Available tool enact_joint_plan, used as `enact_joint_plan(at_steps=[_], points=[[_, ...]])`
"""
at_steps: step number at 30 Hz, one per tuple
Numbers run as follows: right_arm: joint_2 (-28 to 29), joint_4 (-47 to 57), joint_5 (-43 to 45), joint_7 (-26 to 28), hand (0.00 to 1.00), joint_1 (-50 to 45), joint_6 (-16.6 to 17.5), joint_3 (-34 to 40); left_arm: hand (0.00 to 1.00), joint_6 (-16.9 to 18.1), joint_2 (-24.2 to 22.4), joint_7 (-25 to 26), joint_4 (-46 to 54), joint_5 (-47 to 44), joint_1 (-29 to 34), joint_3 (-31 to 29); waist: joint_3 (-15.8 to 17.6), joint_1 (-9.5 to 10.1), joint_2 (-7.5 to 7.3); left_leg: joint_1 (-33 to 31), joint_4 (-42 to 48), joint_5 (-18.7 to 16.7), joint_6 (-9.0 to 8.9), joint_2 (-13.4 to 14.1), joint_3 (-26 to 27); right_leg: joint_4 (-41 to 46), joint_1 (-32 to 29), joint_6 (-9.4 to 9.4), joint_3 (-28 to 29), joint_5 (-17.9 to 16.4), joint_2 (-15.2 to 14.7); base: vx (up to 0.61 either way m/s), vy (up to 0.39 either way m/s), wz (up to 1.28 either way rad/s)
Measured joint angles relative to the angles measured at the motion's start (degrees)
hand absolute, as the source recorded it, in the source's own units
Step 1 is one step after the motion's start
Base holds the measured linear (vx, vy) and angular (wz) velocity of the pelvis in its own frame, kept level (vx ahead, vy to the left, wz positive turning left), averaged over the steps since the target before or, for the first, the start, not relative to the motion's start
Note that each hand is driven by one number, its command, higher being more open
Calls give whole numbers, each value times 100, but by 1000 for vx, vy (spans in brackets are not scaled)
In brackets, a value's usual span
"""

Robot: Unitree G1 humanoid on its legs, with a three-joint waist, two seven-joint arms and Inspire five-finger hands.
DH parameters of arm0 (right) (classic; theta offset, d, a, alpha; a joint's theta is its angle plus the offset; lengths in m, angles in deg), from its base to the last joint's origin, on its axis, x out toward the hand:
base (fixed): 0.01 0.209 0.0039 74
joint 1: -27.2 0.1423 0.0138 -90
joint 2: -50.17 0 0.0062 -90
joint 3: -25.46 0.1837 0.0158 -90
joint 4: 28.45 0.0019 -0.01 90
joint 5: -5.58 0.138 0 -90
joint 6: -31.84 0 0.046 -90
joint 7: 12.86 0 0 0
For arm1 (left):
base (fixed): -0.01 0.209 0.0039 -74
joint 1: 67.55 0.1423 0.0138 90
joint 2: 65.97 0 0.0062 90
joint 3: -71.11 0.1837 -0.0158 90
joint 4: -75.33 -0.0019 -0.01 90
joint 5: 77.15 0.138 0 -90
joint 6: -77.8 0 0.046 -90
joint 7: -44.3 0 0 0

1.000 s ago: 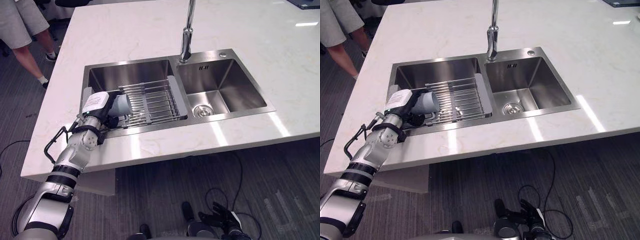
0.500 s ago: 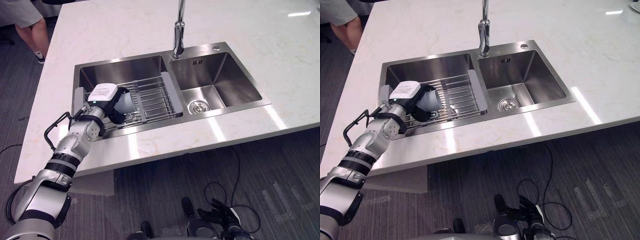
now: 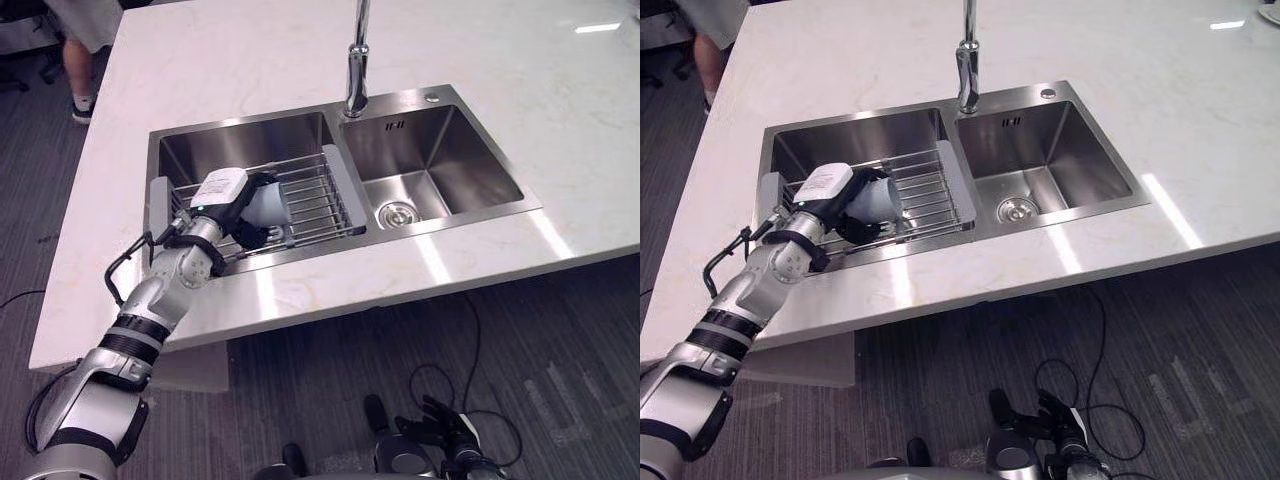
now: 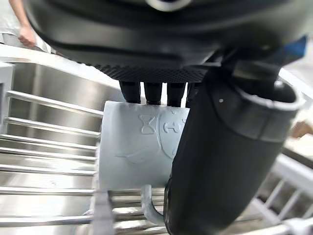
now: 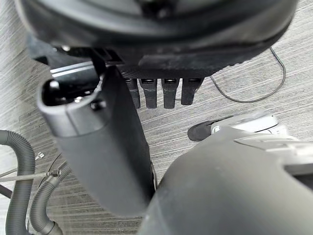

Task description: Walk over to the sink, pick up the cup, carry it to the dishwasher, place the cup inside the dishwasher, then close the dishwasher door

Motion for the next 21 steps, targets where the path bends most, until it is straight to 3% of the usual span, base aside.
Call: enact_joint_plan(at_steps=[10,16,21], points=[[-22,20,-2,-72,90,-24,-16,12,30,102,-1259,561,2428,-1084,1078,-787,-26,272,-2,0,67,35,55,-67,-193,5,144,12,-153,-18,-91,-39,-21,11],[-28,142,0,-80,90,-200,-22,27,30,349,-1821,793,3282,-1629,1617,-927,-82,351,29,11,153,34,54,-64,-311,107,213,32,-223,-106,-103,-50,-35,11],[-3,139,0,-112,90,-409,-37,67,30,526,-2229,801,3573,-2840,2379,-946,-360,474,24,30,173,33,53,-66,-424,306,212,44,-334,-240,-114,-24,-26,12]])
